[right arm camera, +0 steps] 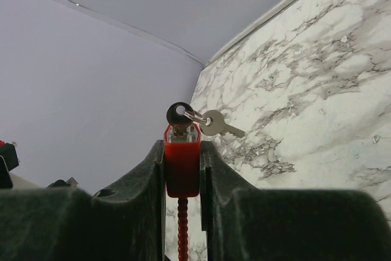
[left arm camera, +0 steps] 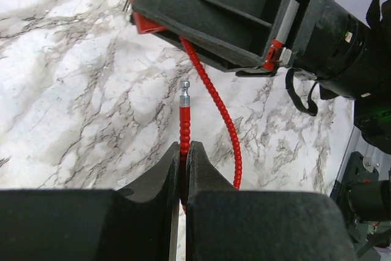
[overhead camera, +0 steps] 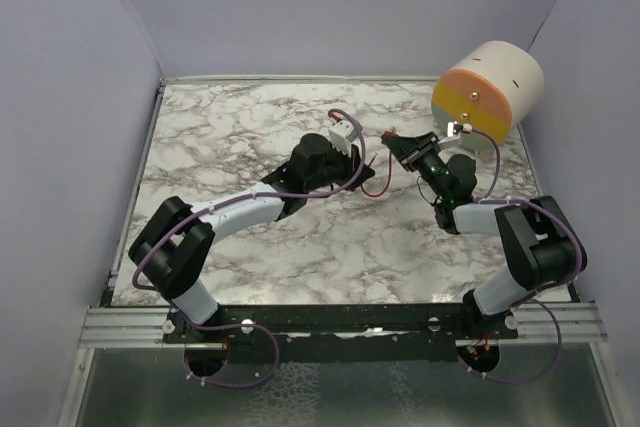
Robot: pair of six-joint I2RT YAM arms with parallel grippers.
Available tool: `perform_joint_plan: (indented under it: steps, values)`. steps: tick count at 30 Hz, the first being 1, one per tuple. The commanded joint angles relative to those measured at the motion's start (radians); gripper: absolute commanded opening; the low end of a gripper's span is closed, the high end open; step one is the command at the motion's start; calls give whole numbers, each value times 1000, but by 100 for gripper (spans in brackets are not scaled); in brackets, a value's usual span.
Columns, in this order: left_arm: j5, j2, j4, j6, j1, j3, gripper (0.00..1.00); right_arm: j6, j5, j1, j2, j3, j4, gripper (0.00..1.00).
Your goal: Unlock with the key
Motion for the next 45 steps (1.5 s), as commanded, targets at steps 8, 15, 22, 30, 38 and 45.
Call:
perform_joint_plan:
  steps: [8, 15, 22, 30, 38, 45]
  values:
    - [-66, -99, 26, -1, 67, -70, 0, -91, -125, 2, -5, 56, -46, 1]
    - [-68, -103, 27, 1, 99, -108, 0, -197, -268, 2, 43, 130, -187, 1]
    - [-73, -97, 44, 3, 109, -163, 0, -287, -350, 3, 115, 178, -270, 1]
    - [-77, -51, 63, -7, 145, -211, 0, -380, -368, 17, 201, 252, -390, 1]
    - [-104, -9, 67, -5, 164, -238, 0, -454, -329, 58, 275, 324, -513, 1]
    - [-105, 26, 83, -15, 180, -262, 0, -446, -299, 85, 332, 347, -531, 1]
